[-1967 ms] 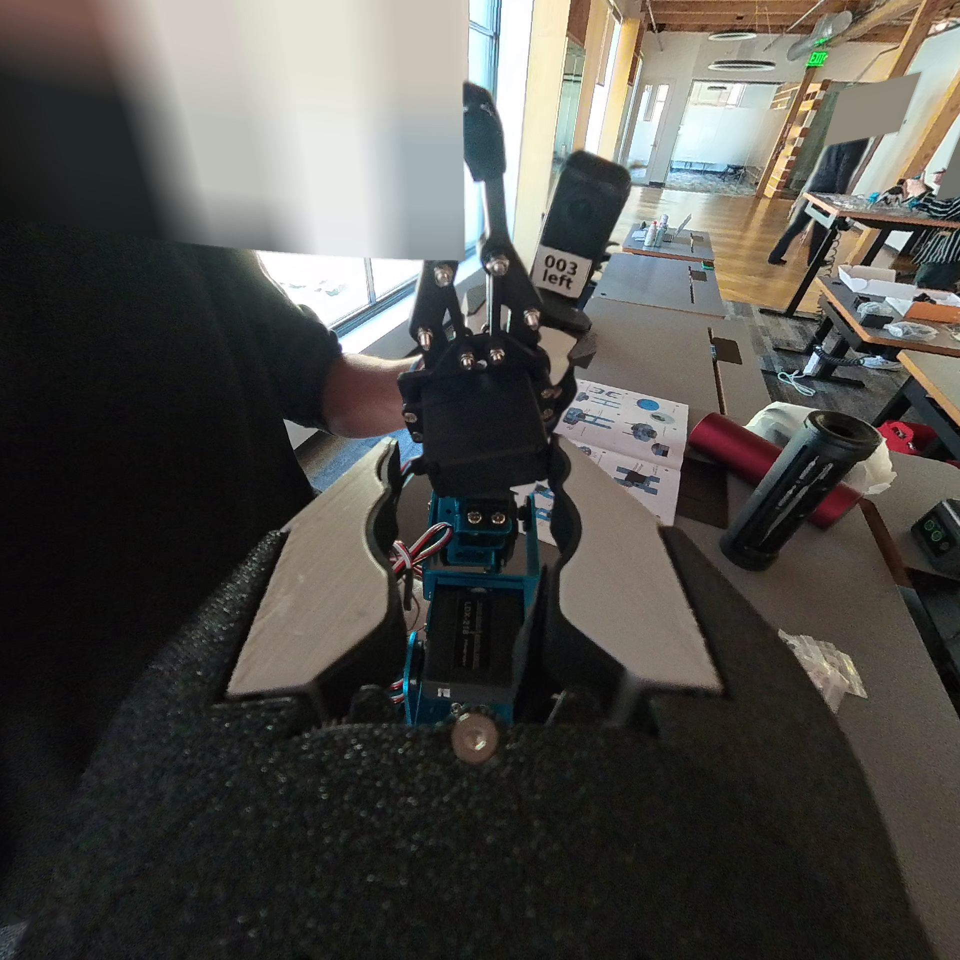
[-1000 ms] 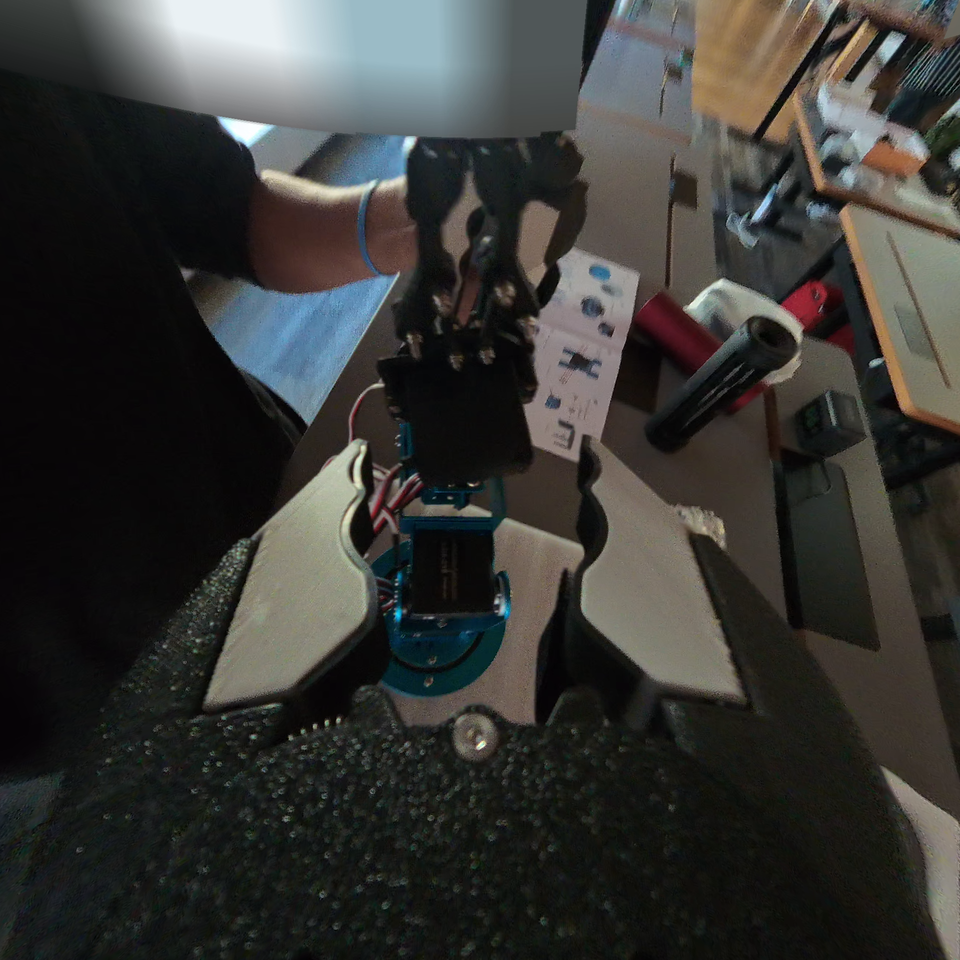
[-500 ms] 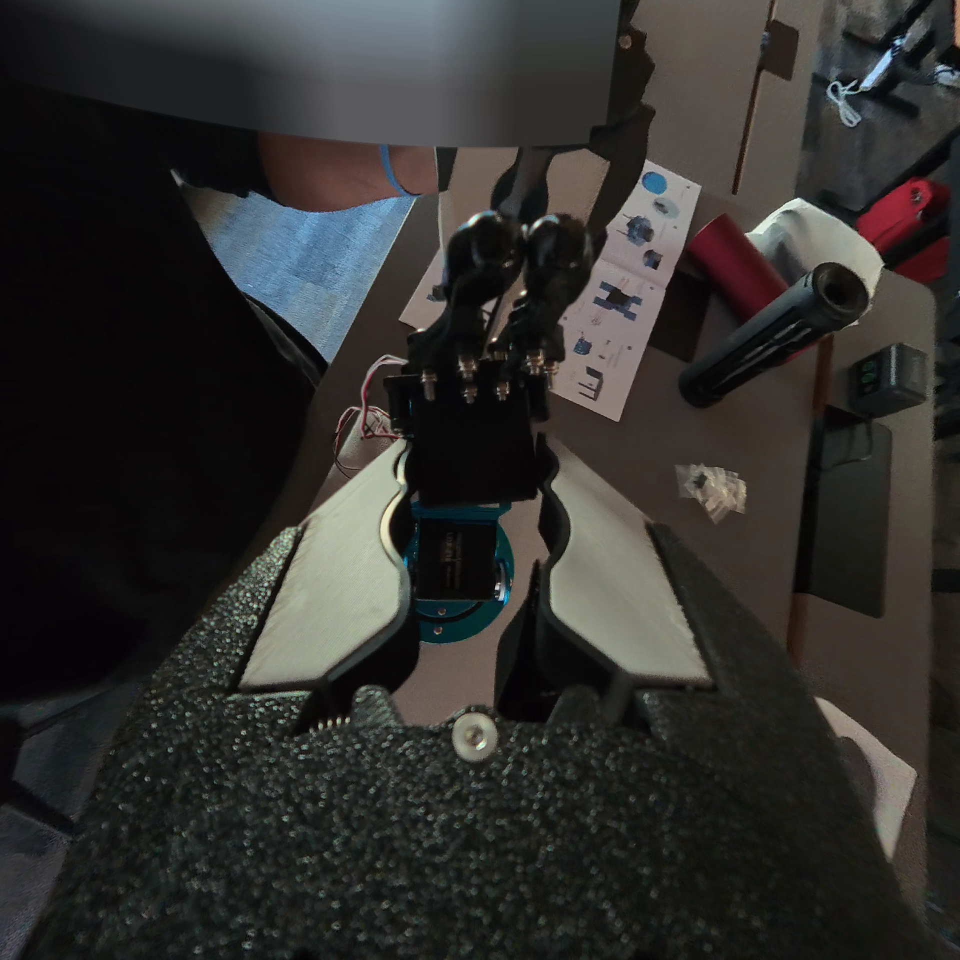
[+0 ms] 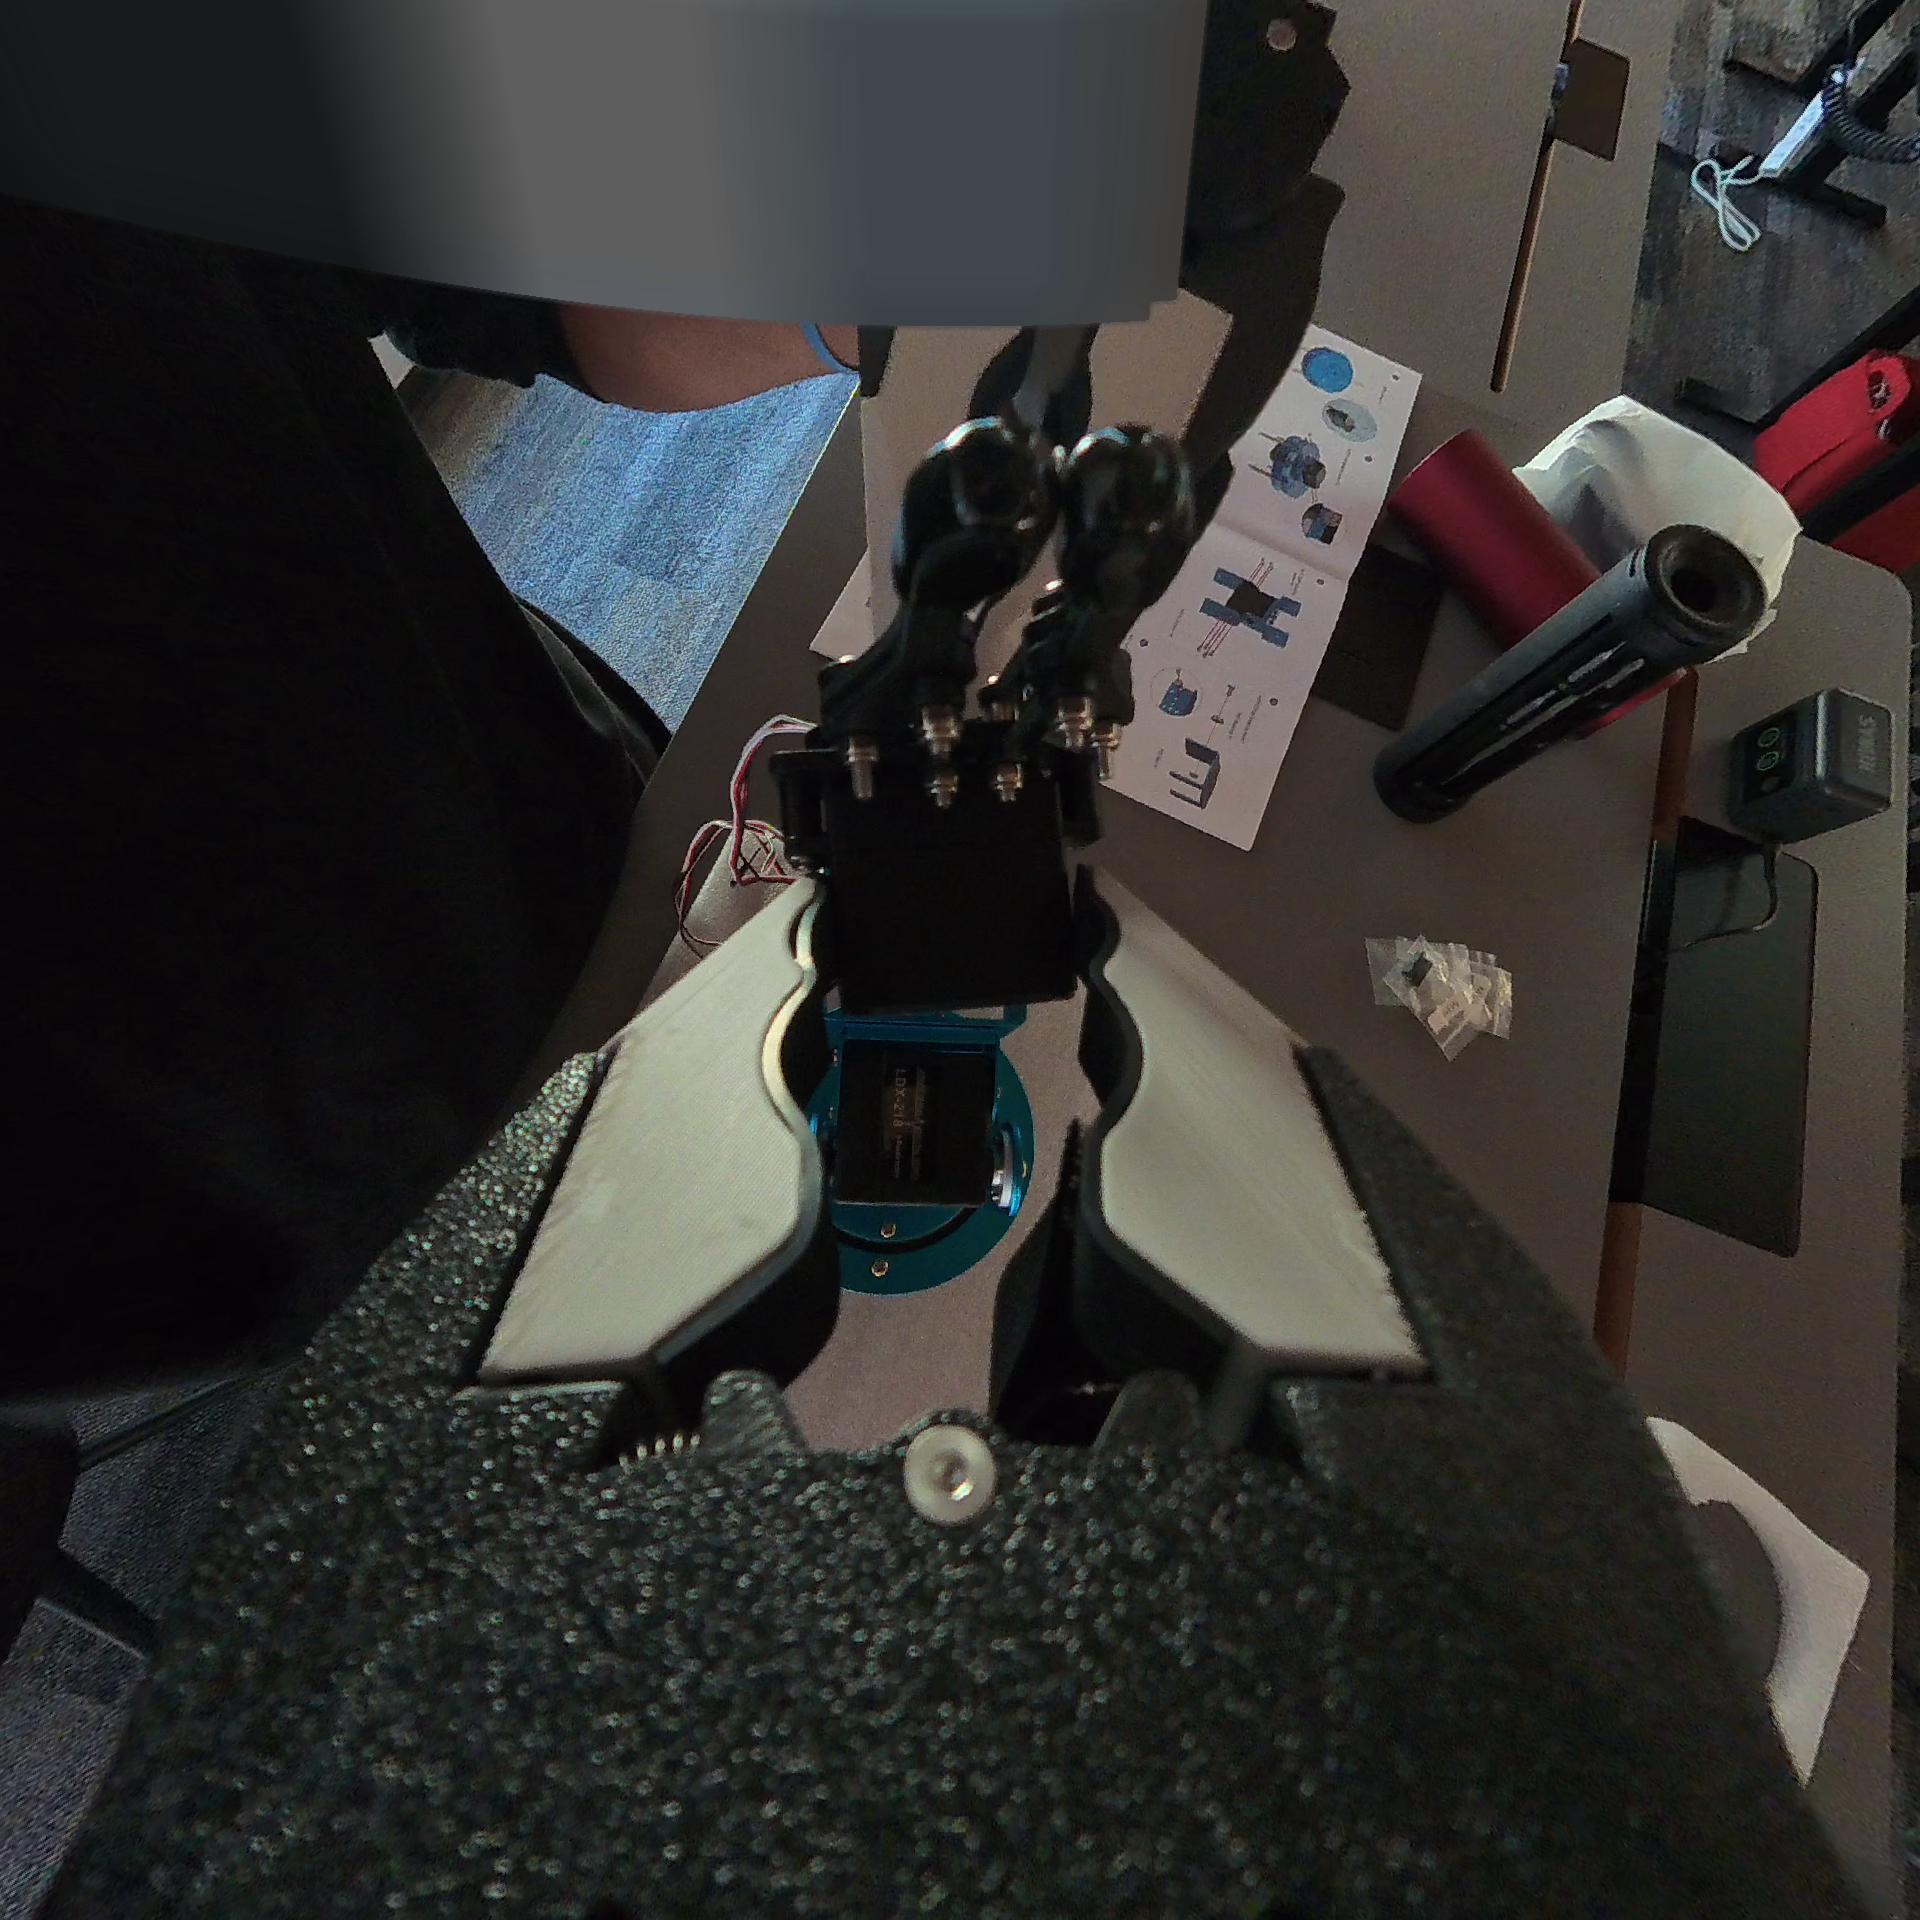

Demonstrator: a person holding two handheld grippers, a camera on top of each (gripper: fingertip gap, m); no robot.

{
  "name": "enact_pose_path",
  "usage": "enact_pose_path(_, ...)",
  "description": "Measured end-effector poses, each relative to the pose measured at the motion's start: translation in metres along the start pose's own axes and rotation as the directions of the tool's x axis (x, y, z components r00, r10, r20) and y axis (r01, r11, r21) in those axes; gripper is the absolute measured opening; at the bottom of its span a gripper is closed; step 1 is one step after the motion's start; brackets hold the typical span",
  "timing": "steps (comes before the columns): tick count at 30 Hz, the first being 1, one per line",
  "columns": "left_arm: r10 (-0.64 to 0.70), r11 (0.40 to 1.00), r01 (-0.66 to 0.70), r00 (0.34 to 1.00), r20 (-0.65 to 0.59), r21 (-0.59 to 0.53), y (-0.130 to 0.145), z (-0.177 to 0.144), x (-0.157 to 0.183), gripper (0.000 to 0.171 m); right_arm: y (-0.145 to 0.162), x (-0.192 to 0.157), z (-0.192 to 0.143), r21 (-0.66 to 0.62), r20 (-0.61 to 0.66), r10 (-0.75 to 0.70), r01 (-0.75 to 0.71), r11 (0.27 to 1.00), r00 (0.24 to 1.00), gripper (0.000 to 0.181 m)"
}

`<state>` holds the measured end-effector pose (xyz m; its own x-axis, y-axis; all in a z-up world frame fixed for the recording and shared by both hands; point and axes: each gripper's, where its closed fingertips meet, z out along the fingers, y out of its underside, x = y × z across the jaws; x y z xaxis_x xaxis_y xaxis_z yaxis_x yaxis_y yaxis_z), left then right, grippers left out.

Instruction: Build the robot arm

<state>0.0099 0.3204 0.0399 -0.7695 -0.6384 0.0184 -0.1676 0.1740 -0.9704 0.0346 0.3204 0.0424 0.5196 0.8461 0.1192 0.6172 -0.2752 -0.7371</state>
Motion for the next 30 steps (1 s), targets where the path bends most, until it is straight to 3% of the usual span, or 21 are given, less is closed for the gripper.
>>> enact_pose_path(9, 0.010, 0.999, -0.010, 1.000, 0.008, -0.037, 0.0010, 0.0031, -0.0013, 0.002, -0.0002, -0.0002, 0.0009, 0.004, -0.011, -0.003, 0.003, 1.000, 1.000, 0.045)
enact_pose_path(16, 0.059, 0.997, -0.050, 0.978, 0.199, -0.051, -0.0007, 0.0073, -0.0052, 0.002, 0.0019, 0.0008, -0.0021, 0.008, -0.026, 0.003, -0.002, 1.000, 1.000, 0.045)
enact_pose_path(24, 0.081, 0.996, -0.062, 0.944, 0.321, -0.069, -0.0012, 0.0087, -0.0070, 0.003, 0.0024, 0.0012, -0.0028, 0.008, -0.031, 0.013, -0.012, 1.000, 0.999, 0.045)
enact_pose_path(30, 0.116, 0.991, -0.076, 0.886, 0.449, -0.106, -0.0025, 0.0095, -0.0093, 0.003, 0.0027, 0.0017, -0.0033, 0.006, -0.036, 0.022, -0.022, 1.000, 0.999, 0.045)
